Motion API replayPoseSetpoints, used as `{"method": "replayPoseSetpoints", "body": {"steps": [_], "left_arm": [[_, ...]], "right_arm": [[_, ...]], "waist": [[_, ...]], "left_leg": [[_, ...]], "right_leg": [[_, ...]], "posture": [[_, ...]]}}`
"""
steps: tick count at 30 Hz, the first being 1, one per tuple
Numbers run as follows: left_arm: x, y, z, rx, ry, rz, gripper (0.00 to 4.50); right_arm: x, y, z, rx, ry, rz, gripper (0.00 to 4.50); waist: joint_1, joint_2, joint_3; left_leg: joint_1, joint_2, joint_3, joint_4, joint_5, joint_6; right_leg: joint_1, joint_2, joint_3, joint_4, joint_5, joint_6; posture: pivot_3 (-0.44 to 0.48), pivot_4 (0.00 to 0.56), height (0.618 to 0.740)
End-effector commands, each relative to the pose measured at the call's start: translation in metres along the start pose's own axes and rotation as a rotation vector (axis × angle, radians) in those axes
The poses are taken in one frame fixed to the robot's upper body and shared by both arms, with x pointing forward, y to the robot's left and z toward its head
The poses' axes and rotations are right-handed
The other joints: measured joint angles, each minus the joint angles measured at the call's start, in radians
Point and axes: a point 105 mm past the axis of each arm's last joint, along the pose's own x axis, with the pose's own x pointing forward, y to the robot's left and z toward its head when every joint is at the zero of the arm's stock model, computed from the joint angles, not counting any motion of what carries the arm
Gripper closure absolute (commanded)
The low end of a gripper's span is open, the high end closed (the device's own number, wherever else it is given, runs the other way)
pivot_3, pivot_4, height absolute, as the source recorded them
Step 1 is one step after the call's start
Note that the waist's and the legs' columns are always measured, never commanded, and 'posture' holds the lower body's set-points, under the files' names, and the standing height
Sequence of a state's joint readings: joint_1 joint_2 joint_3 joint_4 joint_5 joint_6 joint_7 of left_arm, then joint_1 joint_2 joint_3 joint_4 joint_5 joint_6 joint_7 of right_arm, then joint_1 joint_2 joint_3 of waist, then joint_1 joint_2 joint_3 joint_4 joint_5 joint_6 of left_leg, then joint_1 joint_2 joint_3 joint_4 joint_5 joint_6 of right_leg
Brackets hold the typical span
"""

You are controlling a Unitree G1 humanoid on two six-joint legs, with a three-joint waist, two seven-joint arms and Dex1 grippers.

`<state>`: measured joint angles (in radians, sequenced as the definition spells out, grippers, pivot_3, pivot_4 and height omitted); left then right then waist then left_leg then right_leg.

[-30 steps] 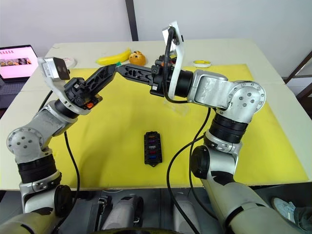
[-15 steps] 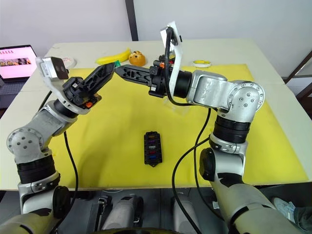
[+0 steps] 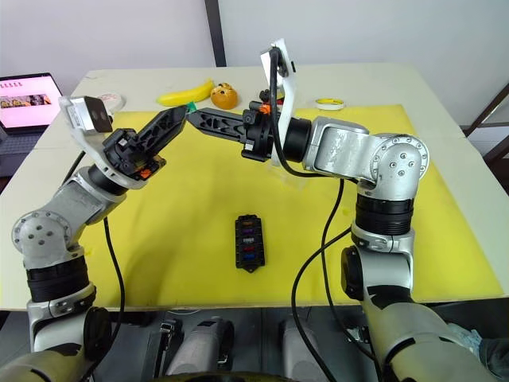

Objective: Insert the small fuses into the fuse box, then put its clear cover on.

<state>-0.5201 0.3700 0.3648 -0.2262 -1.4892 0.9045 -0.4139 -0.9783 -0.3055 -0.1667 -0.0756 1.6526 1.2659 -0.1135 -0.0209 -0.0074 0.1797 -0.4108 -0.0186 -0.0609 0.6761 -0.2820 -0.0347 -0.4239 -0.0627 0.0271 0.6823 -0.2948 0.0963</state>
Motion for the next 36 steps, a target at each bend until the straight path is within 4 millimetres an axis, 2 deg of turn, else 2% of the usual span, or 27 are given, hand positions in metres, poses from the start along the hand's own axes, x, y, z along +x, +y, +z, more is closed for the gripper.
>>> {"method": "replayPoseSetpoints", "body": {"steps": [1,36], "left_arm": [[0.0015,-0.006,0.0013,0.014,0.003,-0.024,4.5],[0.0021,-0.0086,0.0004,0.007,0.005,-0.038,4.5]], "right_arm": [[-0.0003,0.0141,0.0073,-0.02,-0.029,0.057,3.0],[-0.0003,0.016,0.0058,-0.016,-0.018,0.056,3.0]], "waist": [[0.0,0.0,0.0],[0.001,0.0,0.0]], "left_leg": [[0.0,0.0,0.0,0.0,0.0,0.0],[0.0,0.002,0.0,-0.002,0.0,0.0]], "right_leg": [[0.0,0.0,0.0,0.0,0.0,0.0],[0.0,0.0,0.0,-0.002,0.0,0.0]], "posture": [[0.0,0.15,0.74],[0.0,0.15,0.74]]}}
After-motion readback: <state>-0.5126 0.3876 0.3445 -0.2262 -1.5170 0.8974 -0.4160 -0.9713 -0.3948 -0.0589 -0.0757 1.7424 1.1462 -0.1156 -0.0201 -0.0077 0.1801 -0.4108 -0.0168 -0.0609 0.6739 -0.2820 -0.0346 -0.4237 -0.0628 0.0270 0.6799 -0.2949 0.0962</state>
